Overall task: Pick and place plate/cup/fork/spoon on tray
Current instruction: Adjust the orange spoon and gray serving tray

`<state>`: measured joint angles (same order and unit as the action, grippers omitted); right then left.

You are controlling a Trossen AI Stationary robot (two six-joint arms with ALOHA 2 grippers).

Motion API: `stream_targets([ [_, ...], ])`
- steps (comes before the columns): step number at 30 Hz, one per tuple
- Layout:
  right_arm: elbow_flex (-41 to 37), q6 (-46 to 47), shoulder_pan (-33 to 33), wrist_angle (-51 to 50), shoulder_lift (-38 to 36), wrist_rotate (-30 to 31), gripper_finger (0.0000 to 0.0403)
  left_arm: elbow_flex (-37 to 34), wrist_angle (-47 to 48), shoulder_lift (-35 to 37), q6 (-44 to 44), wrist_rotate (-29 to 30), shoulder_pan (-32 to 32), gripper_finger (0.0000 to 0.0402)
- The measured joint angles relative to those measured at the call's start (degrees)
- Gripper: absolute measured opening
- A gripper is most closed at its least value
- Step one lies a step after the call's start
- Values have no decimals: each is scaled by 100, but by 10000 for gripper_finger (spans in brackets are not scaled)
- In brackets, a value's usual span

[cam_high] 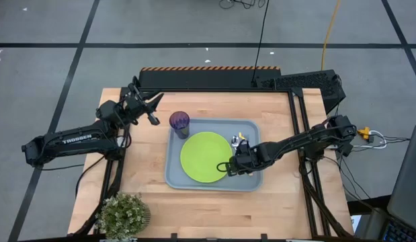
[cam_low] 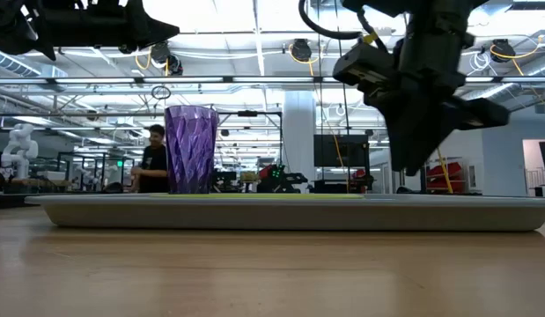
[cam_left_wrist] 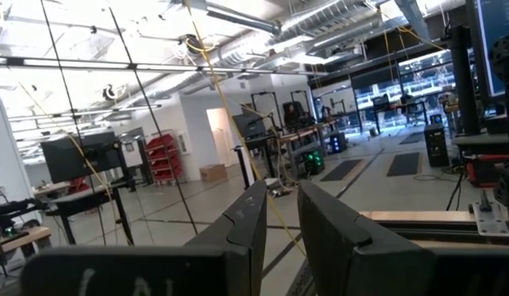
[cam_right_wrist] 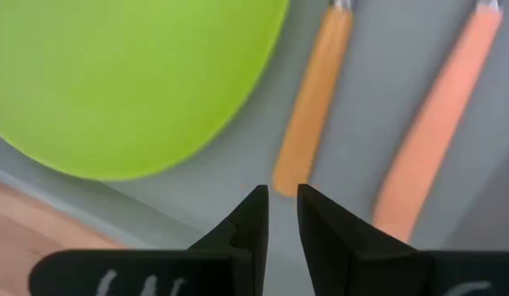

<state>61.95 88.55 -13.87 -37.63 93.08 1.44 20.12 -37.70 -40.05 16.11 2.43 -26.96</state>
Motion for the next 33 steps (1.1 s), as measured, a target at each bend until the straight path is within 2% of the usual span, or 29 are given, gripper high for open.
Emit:
stream_targets([
  [4,0,-98,83,186,0,69,59,0,-23,0,12,-1,0,76],
  [7,0,-91,75,44,0,475,69,0,-27,0,23,1,0,76],
  [14,0,652,96,-685,0,777,119,0,-32,0,58,1,-2,76],
  [20,0,654,92,-150,0,848,165,0,-32,0,69,1,0,76],
  [24,0,600,92,108,0,1060,172,0,-32,0,69,1,0,76],
  [28,2,538,92,101,173,1030,164,0,-32,0,67,1,0,76],
  [33,0,531,90,138,559,377,156,0,-34,0,67,3,0,76],
])
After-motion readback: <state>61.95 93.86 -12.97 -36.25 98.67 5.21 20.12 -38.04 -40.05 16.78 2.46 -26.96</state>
